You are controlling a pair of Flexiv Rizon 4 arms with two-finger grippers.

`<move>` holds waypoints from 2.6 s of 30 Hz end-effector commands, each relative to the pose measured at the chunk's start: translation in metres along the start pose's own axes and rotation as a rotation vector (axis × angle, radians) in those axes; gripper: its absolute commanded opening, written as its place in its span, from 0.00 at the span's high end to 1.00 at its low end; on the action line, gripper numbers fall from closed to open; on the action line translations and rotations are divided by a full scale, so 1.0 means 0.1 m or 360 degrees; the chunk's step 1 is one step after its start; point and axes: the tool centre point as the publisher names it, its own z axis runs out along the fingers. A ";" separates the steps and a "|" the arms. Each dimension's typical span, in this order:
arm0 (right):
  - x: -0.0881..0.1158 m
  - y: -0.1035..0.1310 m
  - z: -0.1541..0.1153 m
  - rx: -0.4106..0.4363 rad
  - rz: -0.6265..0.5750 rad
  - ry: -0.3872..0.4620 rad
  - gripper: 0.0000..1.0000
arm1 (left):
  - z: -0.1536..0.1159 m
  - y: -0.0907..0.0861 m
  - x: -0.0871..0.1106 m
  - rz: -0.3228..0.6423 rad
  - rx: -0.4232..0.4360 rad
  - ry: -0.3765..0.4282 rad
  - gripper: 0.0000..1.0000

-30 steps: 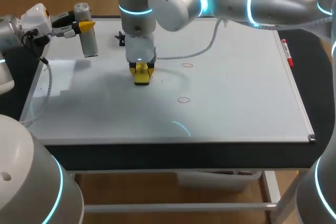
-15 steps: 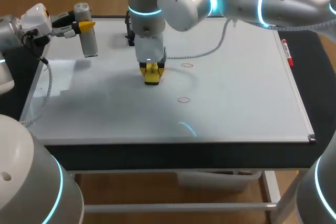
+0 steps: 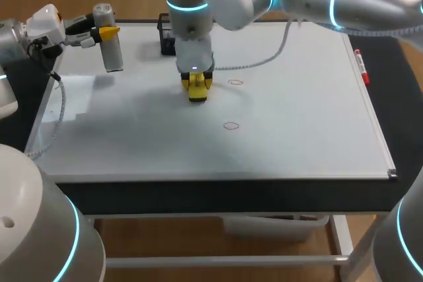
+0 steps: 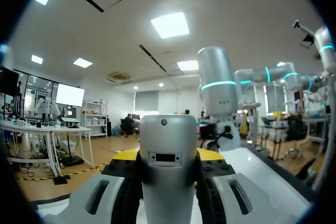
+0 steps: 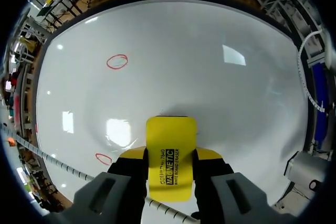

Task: Pick up the inspection probe, press it on each red-marked spot on the whiteboard one by one, put down the probe, pick up the eraser, and wipe off all the red marks.

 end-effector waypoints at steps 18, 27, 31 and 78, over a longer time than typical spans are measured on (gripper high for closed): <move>1.36 -0.32 -0.31 0.0057 0.0308 -0.0013 1.00 | 0.01 -0.01 0.01 0.0004 0.0001 -0.0005 1.00; 2.14 -0.35 -0.31 0.0070 0.0560 -0.0029 1.00 | 0.01 -0.01 0.01 0.0004 0.0001 -0.0005 1.00; 2.46 -0.34 -0.29 0.0058 0.0667 -0.0050 1.00 | 0.01 -0.01 0.01 0.0004 0.0001 -0.0005 1.00; 3.52 -0.25 -0.12 0.0020 0.1055 -0.0147 1.00 | 0.01 -0.01 0.01 0.0004 0.0001 -0.0005 1.00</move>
